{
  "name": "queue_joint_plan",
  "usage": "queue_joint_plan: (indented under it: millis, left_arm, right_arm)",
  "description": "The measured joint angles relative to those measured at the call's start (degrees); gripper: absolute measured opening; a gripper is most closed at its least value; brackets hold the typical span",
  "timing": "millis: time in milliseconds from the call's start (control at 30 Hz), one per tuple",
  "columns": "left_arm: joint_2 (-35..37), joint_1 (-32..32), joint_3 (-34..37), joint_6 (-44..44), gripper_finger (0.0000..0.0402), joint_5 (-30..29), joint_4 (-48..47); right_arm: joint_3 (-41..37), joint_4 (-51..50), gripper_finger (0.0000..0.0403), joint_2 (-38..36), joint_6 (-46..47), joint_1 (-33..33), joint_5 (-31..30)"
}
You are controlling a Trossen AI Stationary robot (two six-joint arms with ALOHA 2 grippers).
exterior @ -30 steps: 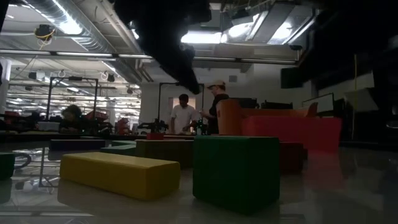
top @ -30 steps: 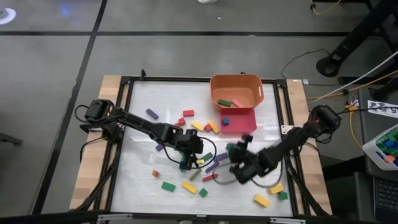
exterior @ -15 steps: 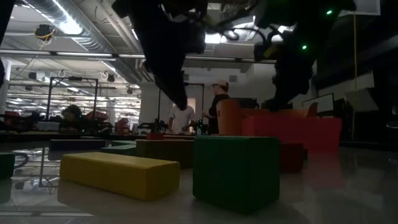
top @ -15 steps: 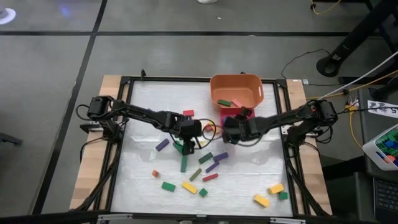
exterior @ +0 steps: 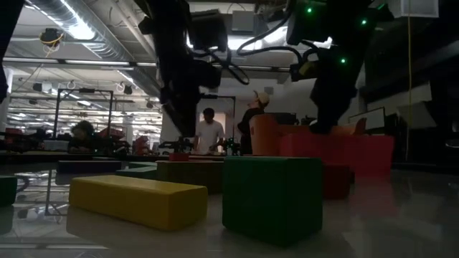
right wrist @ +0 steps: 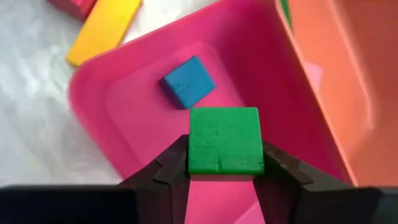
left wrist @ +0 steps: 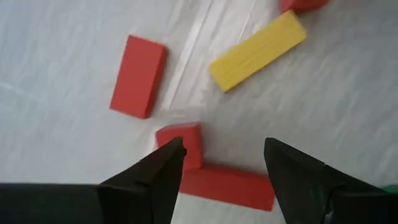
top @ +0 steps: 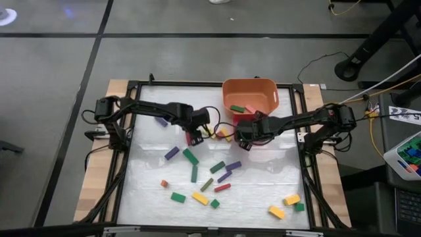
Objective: Sort blocks by size
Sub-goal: Put the green square block into the red bin, then put the red square block into the red bin
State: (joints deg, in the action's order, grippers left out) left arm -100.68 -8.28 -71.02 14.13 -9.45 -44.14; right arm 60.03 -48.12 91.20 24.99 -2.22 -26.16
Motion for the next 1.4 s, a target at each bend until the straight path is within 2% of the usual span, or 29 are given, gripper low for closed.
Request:
queue_joint_plan:
  millis: [133, 333, 500, 900, 1100, 1233, 1400]
  left_arm:
    - [0.0, -1.7, 0.0, 0.5, 0.021, 0.0, -1.9]
    - [0.0, -3.4, 0.0, 0.8, 0.021, 0.0, -3.8]
    - [0.0, -3.9, 0.1, 0.9, 0.021, 0.0, -3.6]
    - [0.1, -3.8, 8.0, 1.0, 0.021, 0.0, 8.2]
    - [0.1, -3.8, 8.8, 0.9, 0.0209, 0.0, 8.9]
    - [0.1, -3.8, 8.8, 0.9, 0.0183, -0.2, 9.0]
    - [0.1, -3.8, 8.8, 0.9, 0.0112, -0.4, 9.1]
  right_arm:
    - [0.0, 0.0, 0.0157, 0.0, 0.0, 0.0, 3.2]
    - [0.0, 0.0, 0.021, 0.0, 0.0, 0.0, 2.8]
    - [0.0, -0.6, 0.0235, 0.0, 0.0, 0.0, 4.0]
    - [0.0, -4.8, 0.0237, -1.0, 0.0, 0.0, 4.8]
    - [0.0, -4.0, 0.0237, -3.6, 0.0, 0.0, 4.8]
    - [0.0, -4.1, 0.0237, -6.4, 0.0, 0.0, 4.3]
    - [0.0, -4.6, 0.0237, -11.1, 0.0, -1.3, 5.4]
